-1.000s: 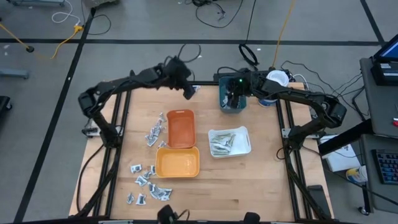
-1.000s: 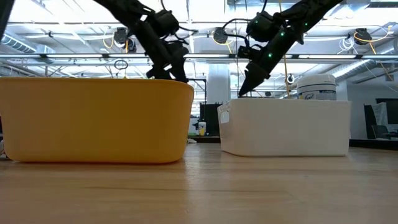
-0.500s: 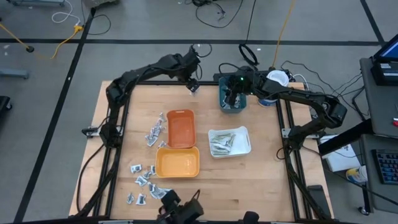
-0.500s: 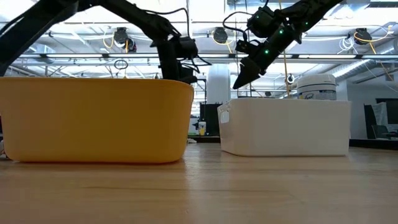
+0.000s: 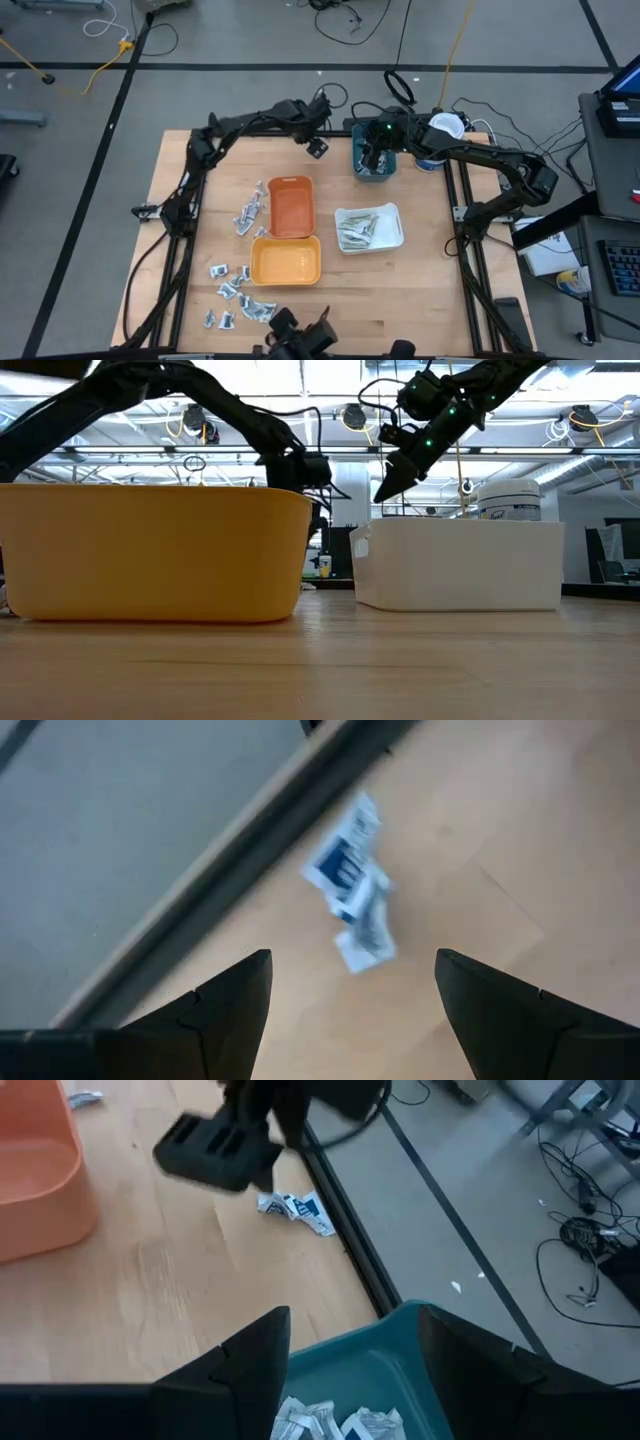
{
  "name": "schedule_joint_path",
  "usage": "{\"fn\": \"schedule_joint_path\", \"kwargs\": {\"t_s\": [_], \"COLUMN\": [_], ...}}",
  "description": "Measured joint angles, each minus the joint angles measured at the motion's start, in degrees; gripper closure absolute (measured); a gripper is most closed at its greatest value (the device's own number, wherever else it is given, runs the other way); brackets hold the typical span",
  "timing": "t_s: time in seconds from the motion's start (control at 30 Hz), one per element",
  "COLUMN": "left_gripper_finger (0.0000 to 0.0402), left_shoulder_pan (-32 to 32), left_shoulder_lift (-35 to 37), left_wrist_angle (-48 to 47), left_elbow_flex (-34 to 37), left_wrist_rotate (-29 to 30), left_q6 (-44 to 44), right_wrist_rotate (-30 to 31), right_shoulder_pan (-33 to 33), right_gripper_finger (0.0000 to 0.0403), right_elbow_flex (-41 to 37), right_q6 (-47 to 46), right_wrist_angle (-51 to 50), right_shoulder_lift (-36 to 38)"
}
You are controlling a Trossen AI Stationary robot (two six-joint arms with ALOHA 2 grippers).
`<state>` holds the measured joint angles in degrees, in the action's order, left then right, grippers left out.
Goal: Pick & Place First Aid Supplies
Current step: Put the blue sachet into the blue bin
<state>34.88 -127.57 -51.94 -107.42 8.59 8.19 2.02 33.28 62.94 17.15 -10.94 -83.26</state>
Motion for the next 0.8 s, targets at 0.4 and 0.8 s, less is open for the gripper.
{"fn": "schedule_joint_path", "kwargs": {"t_s": [0.4, 0.8], "left_gripper_finger": [0.0115, 0.0184], "left_shoulder_pan": [-0.4, 1.0], "left_shoulder_lift": [-3.6, -3.6], "left_wrist_angle": [2.8, 4.1], "left_elbow_flex": [0.0, 0.0], "left_wrist_rotate": [-1.7, -6.1], "left_q6": [-2.3, -5.0], "right_wrist_rotate": [-2.3, -4.0], "right_shoulder_pan": [0.0, 0.0], "right_gripper_finger": [0.0191, 0.0208], "right_elbow_flex": [0.0, 0.0], "right_q6": [0.0, 0.0], "right_wrist_angle": [1.6, 6.0], "right_shoulder_lift": [0.0, 0.0]}}
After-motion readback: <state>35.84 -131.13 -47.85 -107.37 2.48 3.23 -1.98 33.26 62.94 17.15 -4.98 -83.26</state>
